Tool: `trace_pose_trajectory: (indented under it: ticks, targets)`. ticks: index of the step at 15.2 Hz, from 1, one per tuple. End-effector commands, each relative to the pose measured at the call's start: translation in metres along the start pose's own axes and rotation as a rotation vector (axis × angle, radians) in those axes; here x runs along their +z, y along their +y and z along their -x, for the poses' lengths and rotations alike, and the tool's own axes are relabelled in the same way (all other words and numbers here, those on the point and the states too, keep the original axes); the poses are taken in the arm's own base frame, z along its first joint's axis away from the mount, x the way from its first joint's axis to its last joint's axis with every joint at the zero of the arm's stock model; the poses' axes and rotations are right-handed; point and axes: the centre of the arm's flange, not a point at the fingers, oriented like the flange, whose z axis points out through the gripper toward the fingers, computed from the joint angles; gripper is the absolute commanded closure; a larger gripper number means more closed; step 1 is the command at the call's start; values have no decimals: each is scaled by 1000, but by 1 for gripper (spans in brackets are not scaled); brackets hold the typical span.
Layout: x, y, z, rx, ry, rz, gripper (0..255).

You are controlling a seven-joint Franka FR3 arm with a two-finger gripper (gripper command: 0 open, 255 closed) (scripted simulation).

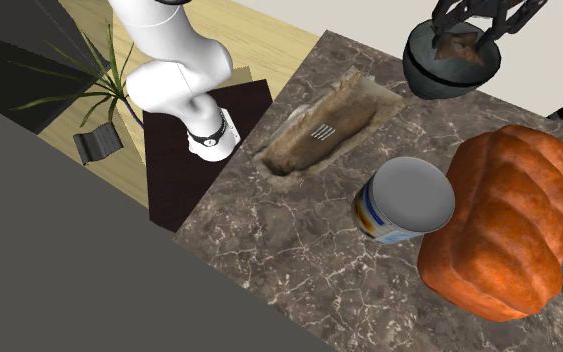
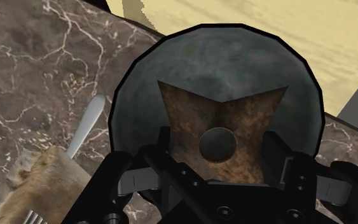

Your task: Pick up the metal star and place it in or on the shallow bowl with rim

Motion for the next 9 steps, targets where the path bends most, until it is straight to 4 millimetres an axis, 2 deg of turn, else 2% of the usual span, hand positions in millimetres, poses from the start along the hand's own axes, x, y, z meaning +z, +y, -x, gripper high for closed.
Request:
trace_pose_trajectory:
  ticks: [1, 4, 5, 9]
  targets:
    - [1, 0, 0, 0, 0, 0, 255]
    - [1, 0, 0, 0, 0, 0, 255]
    - [1, 0, 0, 0, 0, 0, 0]
    - [1, 0, 0, 0, 0, 0, 0]
